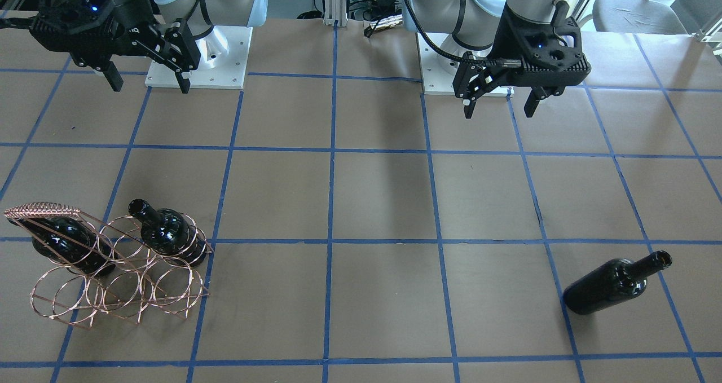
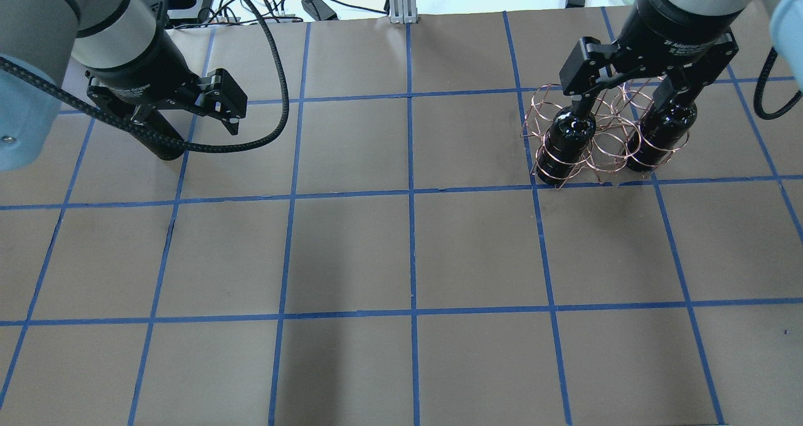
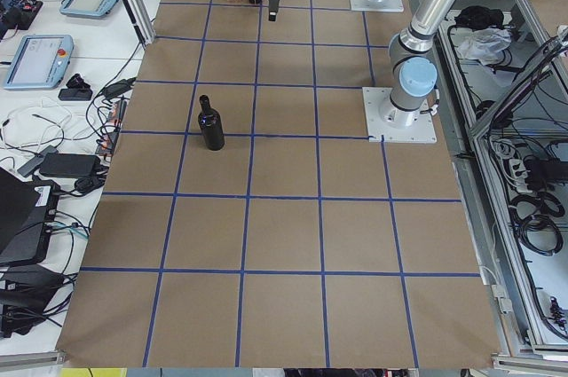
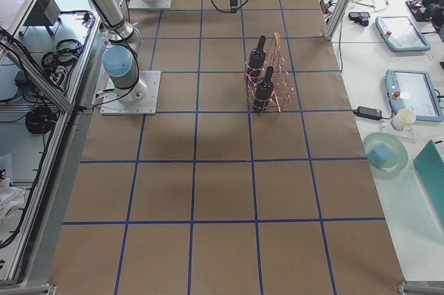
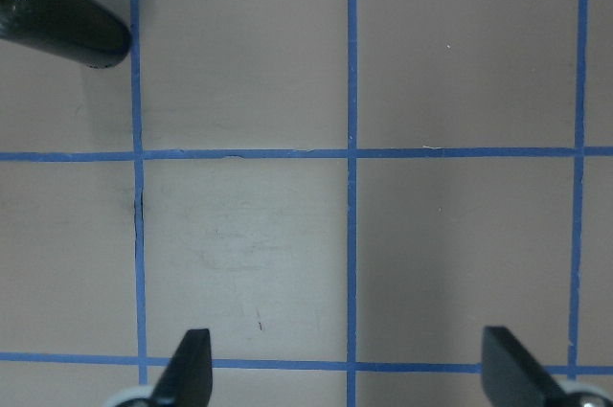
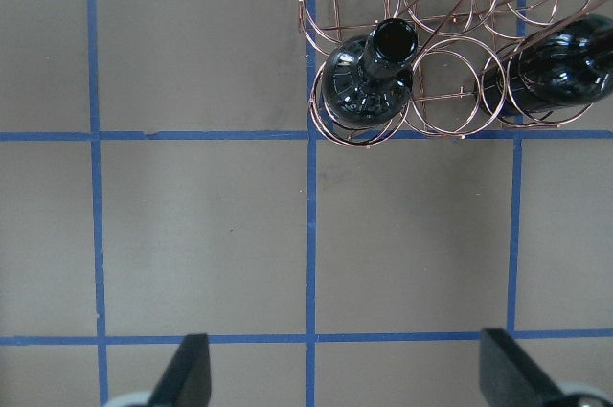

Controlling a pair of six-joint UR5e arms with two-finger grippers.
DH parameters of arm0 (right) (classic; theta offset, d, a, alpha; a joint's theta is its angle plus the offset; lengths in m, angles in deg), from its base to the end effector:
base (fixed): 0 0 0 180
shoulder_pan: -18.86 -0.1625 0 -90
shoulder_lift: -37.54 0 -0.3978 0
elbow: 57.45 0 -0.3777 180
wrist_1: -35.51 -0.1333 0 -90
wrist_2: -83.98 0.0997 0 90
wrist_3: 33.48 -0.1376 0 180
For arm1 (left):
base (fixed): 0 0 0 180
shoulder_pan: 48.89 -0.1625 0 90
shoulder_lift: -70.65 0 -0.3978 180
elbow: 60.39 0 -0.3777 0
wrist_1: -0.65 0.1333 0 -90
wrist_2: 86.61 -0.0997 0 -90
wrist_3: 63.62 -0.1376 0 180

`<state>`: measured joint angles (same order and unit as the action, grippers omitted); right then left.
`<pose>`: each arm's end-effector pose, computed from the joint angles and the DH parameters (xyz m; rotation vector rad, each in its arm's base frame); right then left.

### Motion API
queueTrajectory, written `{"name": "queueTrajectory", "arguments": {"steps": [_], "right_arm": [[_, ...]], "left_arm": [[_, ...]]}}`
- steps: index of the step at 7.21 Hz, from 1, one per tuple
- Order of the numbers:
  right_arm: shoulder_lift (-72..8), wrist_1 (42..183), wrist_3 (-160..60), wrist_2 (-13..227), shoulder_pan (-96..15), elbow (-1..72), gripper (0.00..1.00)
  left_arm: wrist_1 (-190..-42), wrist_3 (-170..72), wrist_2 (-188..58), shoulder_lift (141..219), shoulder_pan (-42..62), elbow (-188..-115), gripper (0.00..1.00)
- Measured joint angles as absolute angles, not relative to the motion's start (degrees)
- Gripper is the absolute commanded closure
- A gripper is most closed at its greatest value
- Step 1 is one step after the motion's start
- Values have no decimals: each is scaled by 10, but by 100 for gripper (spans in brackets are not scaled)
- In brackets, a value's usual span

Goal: Place wine into wine basket

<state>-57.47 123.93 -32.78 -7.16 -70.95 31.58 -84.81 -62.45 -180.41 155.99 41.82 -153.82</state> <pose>0.1291 -0.4513 0.4686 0.0127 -3.1188 0.1196 -0.1299 -0.4567 0.4405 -0.0175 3.0730 -0.1565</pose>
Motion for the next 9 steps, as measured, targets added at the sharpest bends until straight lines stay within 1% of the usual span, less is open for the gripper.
{"name": "queueTrajectory", "arguments": {"steps": [3,4,7,9], "right_arm": [[-575,1239,-328,-72,-709,316,0],[-575,1239,-328,-72,-709,316,0],[-575,1239,-328,-72,-709,316,0],[-575,1239,-328,-72,-709,316,0]], "left_arm": [[-860,-608,-1793,1561,412,-1537,0],[-861,-614,-1781,1562,395,-1534,0],[-860,-736,-1764,1585,277,-1505,0],[-856,-813,-1763,1641,224,-1448,0]]}}
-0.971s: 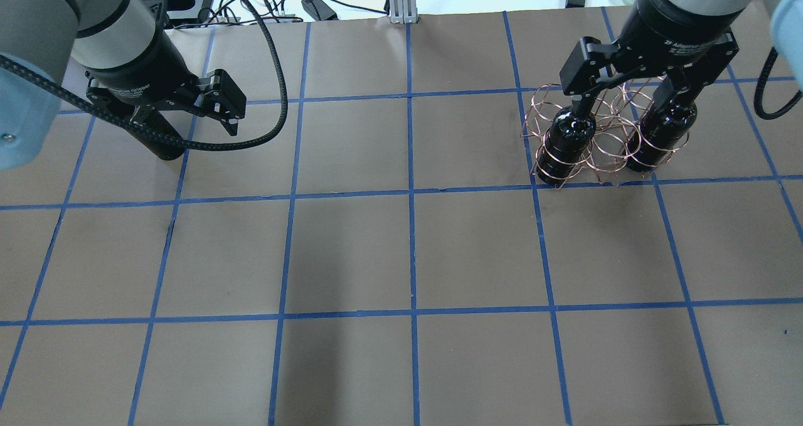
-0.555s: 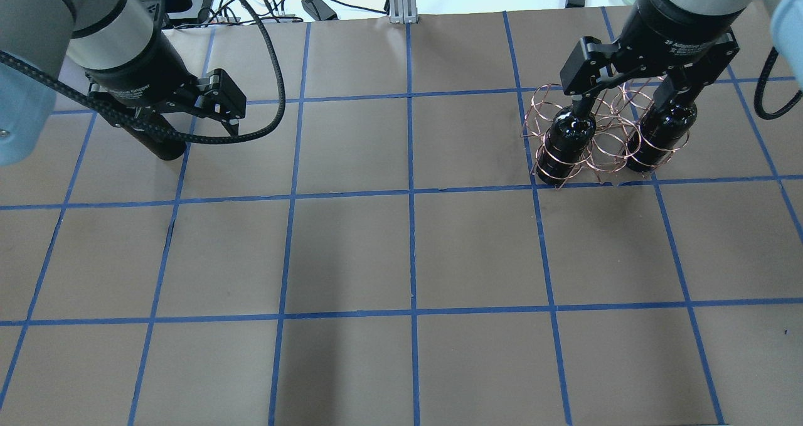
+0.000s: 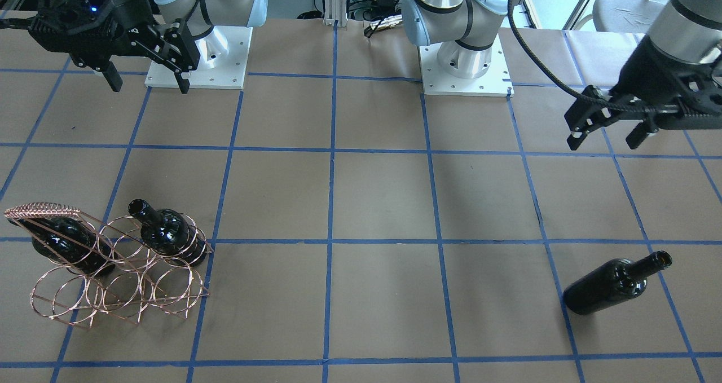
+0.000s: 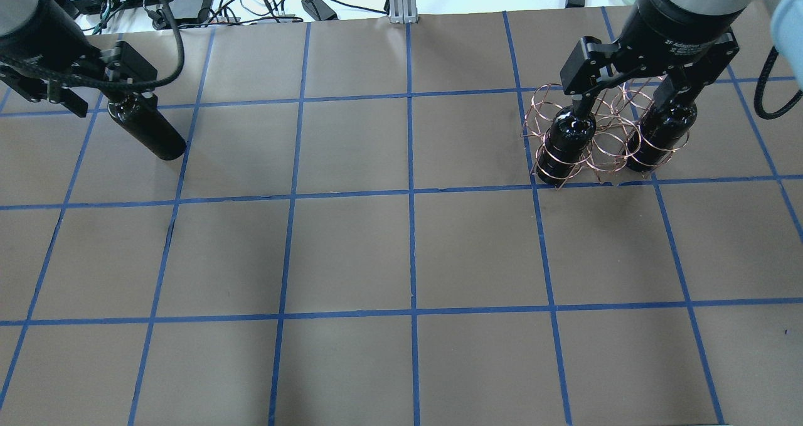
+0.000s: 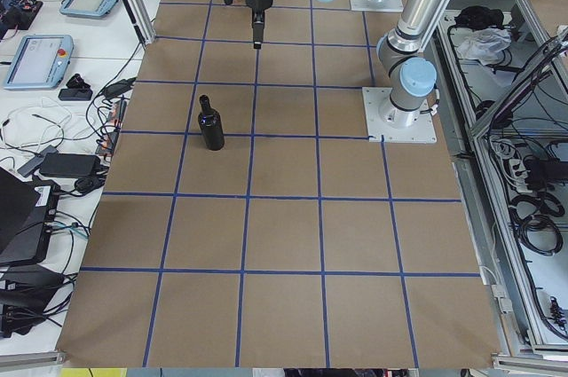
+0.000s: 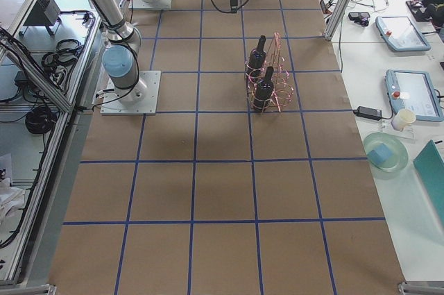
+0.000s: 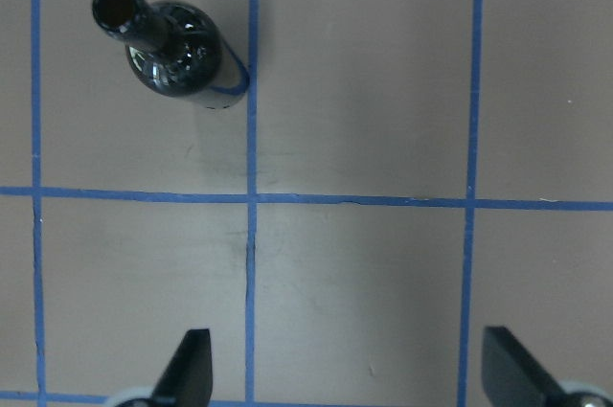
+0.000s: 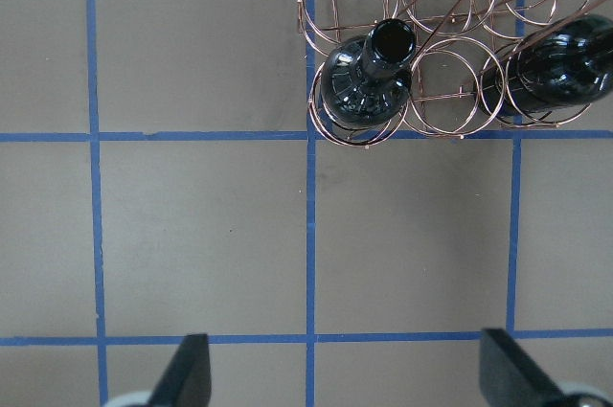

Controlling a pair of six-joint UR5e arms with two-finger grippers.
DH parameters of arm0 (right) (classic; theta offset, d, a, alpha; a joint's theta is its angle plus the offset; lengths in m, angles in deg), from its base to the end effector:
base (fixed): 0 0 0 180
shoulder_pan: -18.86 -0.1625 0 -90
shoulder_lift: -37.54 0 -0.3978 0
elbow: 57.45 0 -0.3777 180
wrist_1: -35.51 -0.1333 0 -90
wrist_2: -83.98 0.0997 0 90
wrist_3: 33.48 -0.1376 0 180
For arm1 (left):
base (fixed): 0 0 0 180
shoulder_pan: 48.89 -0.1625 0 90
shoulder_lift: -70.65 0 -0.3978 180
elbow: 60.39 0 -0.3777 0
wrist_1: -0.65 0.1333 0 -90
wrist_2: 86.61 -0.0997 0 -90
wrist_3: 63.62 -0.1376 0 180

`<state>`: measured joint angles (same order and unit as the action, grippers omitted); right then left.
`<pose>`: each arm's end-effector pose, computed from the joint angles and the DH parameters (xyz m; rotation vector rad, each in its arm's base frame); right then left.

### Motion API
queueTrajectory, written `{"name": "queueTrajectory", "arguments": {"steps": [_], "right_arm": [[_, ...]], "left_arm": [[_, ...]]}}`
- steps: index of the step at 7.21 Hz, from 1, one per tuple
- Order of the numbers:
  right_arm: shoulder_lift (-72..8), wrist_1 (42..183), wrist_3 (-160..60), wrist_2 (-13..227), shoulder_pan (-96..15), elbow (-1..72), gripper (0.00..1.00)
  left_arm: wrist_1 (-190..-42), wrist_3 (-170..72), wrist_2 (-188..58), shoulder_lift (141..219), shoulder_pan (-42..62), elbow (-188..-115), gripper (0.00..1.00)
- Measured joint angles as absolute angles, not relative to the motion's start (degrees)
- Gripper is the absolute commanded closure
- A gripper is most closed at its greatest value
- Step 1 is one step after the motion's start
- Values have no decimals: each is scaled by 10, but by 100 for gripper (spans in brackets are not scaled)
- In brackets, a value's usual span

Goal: Place wine into wine basket

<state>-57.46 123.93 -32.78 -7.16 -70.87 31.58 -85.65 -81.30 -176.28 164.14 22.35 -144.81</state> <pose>0.1284 -0.4515 0.4685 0.0105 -3.1188 0.1193 0.0386 -0.5305 0.4465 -0.0289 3.1116 -0.1523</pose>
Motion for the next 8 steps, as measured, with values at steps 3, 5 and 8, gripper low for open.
{"name": "queueTrajectory", "arguments": {"steps": [3,5,8], "right_arm": [[-575,1239,-328,-72,-709,316,0],[-575,1239,-328,-72,-710,316,0],[-575,1239,-328,-72,-710,316,0]], "left_arm": [[-831,-869,-1755,1741,179,-1369,0],[-797,-873,-1748,1789,172,-1361,0],[-763,-868,-1734,1830,170,-1360,2]]}}
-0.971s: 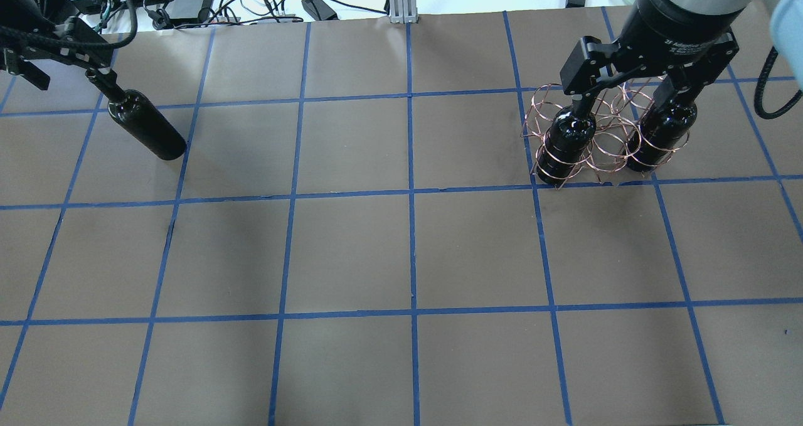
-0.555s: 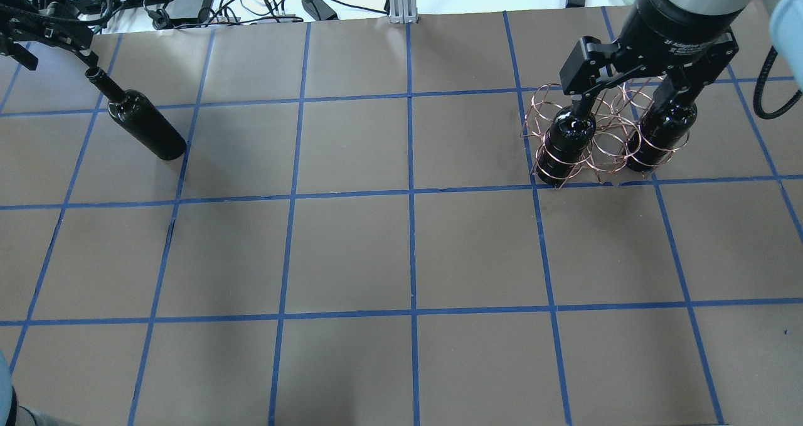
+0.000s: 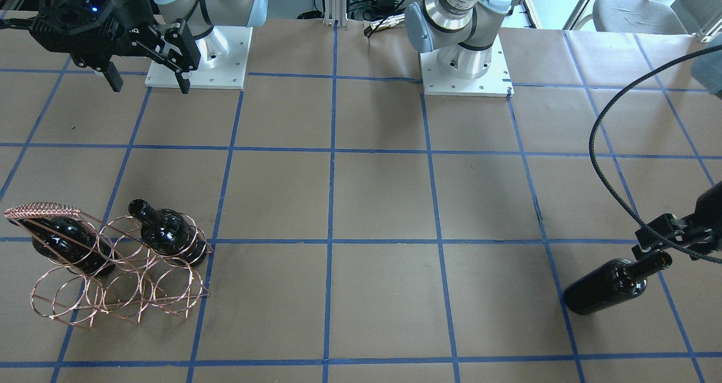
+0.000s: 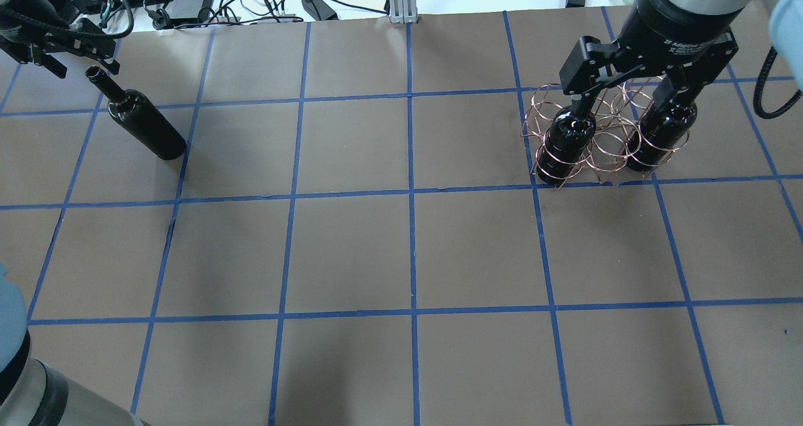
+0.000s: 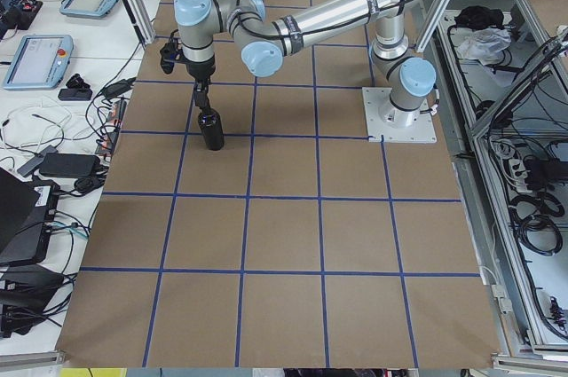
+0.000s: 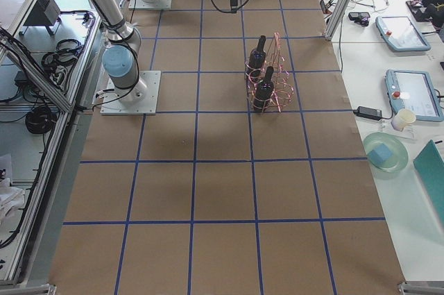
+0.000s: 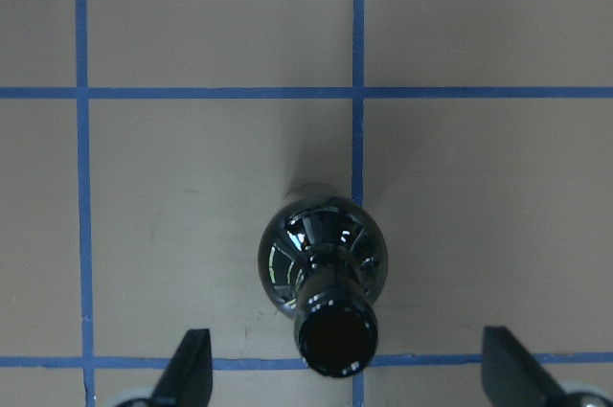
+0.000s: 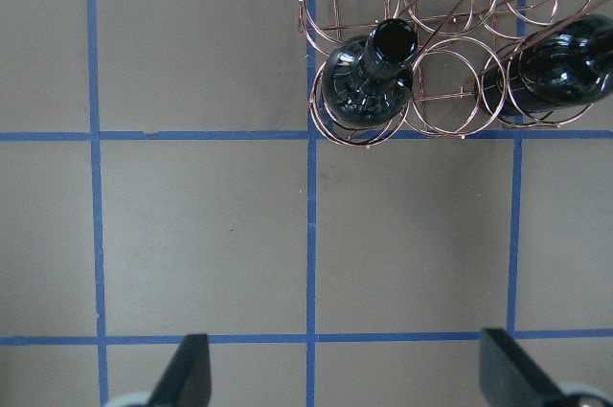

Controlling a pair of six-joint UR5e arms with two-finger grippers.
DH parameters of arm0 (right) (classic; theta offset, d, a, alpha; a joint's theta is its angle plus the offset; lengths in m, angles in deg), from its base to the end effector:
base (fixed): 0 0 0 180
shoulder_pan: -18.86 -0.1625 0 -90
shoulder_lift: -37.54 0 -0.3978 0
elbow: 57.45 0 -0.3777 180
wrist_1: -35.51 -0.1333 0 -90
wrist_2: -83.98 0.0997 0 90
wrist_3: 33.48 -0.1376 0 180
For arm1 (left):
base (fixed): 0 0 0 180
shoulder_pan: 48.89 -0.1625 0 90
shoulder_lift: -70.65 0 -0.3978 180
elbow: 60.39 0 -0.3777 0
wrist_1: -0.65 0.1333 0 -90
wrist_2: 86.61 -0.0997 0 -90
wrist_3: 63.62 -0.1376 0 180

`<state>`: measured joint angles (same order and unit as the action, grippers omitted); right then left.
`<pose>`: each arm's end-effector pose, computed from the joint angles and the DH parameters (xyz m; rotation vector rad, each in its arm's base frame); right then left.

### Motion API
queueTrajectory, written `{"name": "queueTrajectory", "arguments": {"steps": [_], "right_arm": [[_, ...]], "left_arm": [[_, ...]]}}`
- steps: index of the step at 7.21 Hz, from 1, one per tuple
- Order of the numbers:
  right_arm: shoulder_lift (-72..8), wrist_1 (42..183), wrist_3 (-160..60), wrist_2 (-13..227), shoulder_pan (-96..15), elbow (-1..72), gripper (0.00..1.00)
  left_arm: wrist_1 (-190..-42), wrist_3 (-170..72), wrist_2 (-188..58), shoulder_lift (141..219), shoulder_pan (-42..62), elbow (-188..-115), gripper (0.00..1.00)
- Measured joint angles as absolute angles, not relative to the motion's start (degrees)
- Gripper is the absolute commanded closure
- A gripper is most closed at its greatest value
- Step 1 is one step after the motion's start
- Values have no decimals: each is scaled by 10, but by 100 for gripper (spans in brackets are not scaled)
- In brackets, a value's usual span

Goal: Place wine into wine basket

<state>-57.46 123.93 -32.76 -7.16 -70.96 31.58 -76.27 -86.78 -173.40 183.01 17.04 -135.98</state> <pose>0.1291 -0.4513 0.4685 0.0135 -3.1188 0.1193 0.1311 -0.6391 0.3502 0.0209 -3.1218 0.1632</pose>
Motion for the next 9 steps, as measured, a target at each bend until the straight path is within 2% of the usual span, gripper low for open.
{"name": "queueTrajectory", "arguments": {"steps": [2,5,6,7,8,9], "right_arm": [[-575,1239,-328,-72,-710,316,0],[-575,1239,-328,-72,-710,316,0],[-575,1239,-328,-72,-710,316,0],[-575,1239,-328,-72,-710,316,0],[-575,1239,-328,-72,-710,316,0],[-575,1239,-328,-72,-710,316,0]], "left_arm": [[-745,-866,-1729,1849,170,-1359,17],[-738,-865,-1729,1861,170,-1359,17],[-738,-865,-1730,1863,170,-1359,23],[-738,-865,-1733,1864,170,-1359,41],[-738,-865,-1735,1865,170,-1359,48],[-739,-865,-1735,1865,170,-1359,59]]}}
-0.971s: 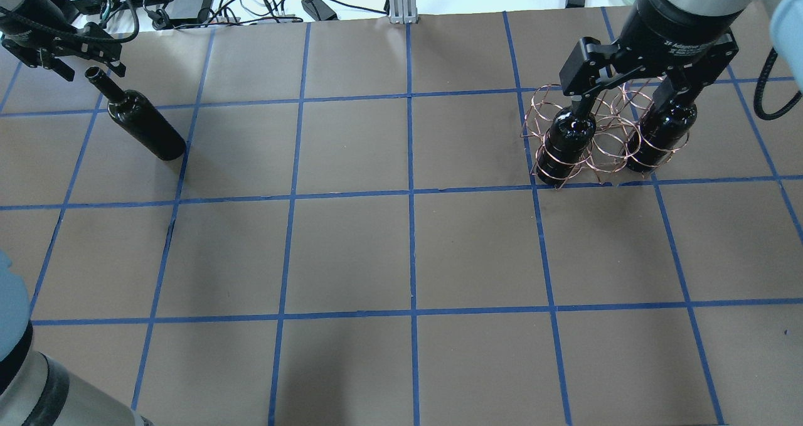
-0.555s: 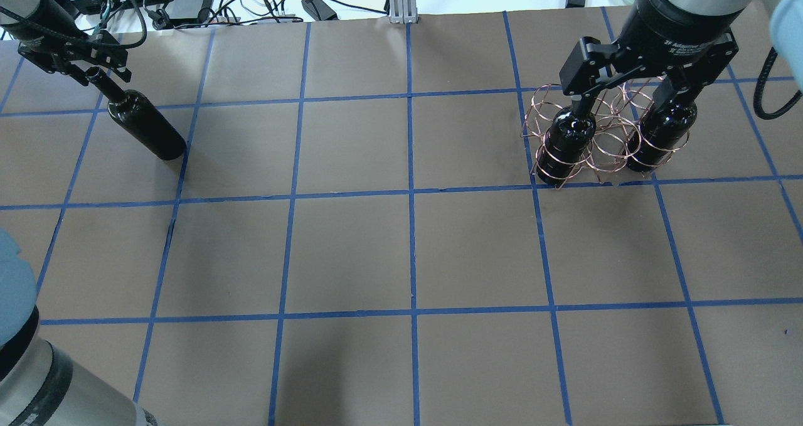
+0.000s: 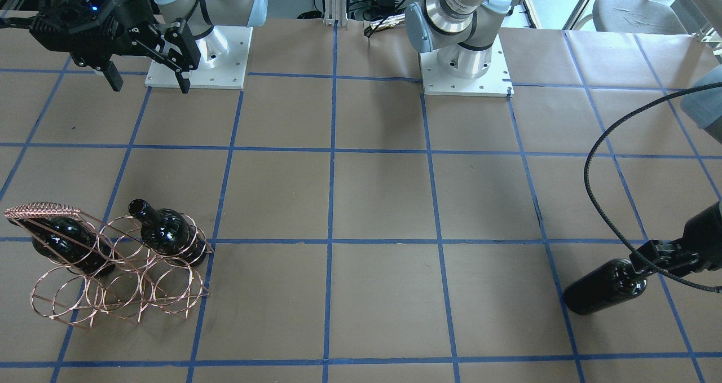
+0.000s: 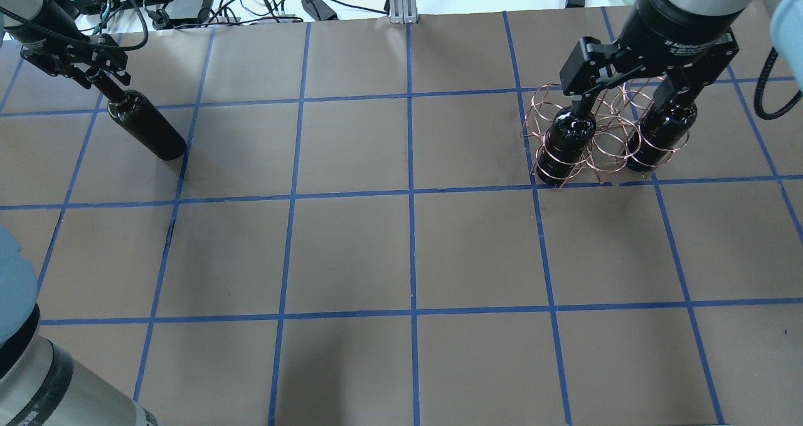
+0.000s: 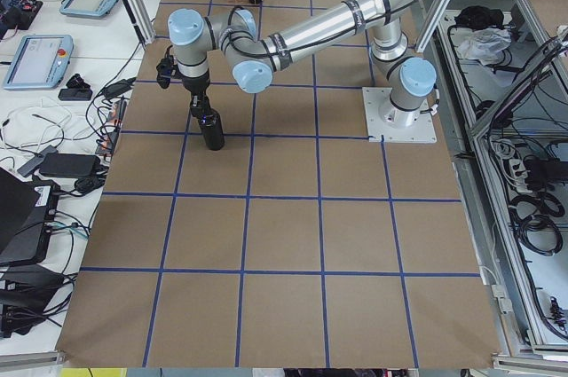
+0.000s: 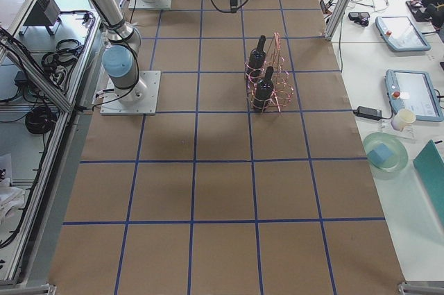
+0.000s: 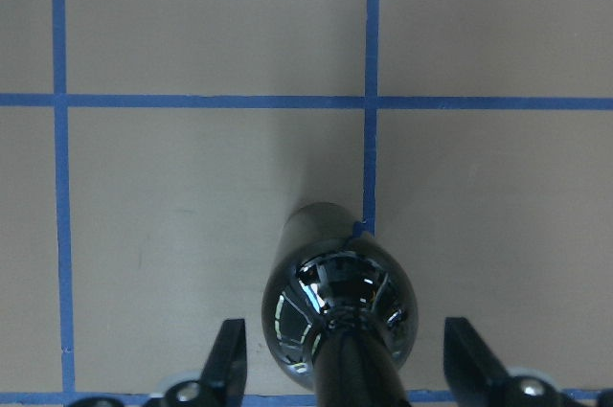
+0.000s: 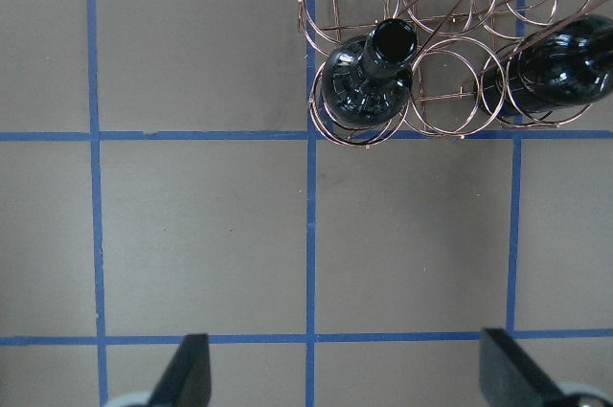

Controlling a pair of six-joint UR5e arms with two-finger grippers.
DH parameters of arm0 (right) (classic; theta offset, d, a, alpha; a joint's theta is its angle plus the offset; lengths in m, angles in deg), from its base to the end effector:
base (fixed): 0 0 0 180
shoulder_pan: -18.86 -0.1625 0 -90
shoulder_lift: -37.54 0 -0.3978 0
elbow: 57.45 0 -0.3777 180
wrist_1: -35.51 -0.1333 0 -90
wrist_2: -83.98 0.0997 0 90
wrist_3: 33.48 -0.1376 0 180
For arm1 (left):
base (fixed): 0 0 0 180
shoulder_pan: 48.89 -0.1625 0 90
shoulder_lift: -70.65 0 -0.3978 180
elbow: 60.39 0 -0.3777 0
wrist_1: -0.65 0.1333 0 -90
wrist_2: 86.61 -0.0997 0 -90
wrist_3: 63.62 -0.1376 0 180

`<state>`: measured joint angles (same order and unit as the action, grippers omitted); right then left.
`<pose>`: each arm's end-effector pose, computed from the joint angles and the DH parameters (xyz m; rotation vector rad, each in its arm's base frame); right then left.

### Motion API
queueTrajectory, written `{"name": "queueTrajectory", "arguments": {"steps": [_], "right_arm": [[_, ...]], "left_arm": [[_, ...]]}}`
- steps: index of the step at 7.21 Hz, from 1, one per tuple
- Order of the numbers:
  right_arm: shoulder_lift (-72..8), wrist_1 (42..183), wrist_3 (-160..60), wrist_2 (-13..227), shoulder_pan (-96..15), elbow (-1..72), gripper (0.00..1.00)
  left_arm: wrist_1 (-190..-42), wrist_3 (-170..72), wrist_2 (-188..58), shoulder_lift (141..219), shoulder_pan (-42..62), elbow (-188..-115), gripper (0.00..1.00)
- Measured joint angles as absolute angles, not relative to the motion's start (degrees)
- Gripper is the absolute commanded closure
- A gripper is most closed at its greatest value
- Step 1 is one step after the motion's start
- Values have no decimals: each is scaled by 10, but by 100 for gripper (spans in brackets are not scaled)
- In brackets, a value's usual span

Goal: Place wine into wine basket

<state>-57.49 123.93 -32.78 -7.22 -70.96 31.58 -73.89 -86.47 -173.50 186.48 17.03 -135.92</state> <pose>0.1290 -0.4512 0.4688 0.0129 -3.1177 0.1201 0.1379 -0.6535 0.3162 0.0304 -3.1172 0.1361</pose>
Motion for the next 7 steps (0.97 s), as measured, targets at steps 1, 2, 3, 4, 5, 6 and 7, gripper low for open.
{"name": "queueTrajectory", "arguments": {"steps": [1,2,3,4,5,6,7], "right_arm": [[-575,1239,-328,-72,-710,316,0],[-575,1239,-328,-72,-710,316,0],[-575,1239,-328,-72,-710,316,0],[-575,1239,-328,-72,-710,316,0],[-575,1239,-328,-72,-710,316,0],[-575,1239,-328,-72,-710,316,0],[-575,1239,-328,-72,-710,316,0]], "left_arm": [[-741,-865,-1735,1865,170,-1361,80],[-746,-865,-1736,1864,170,-1364,100],[-751,-865,-1736,1864,171,-1364,100],[-754,-866,-1735,1864,171,-1365,100],[-755,-866,-1734,1863,171,-1365,100],[-756,-866,-1732,1859,173,-1365,100],[-758,-863,-1730,1852,177,-1366,100]]}}
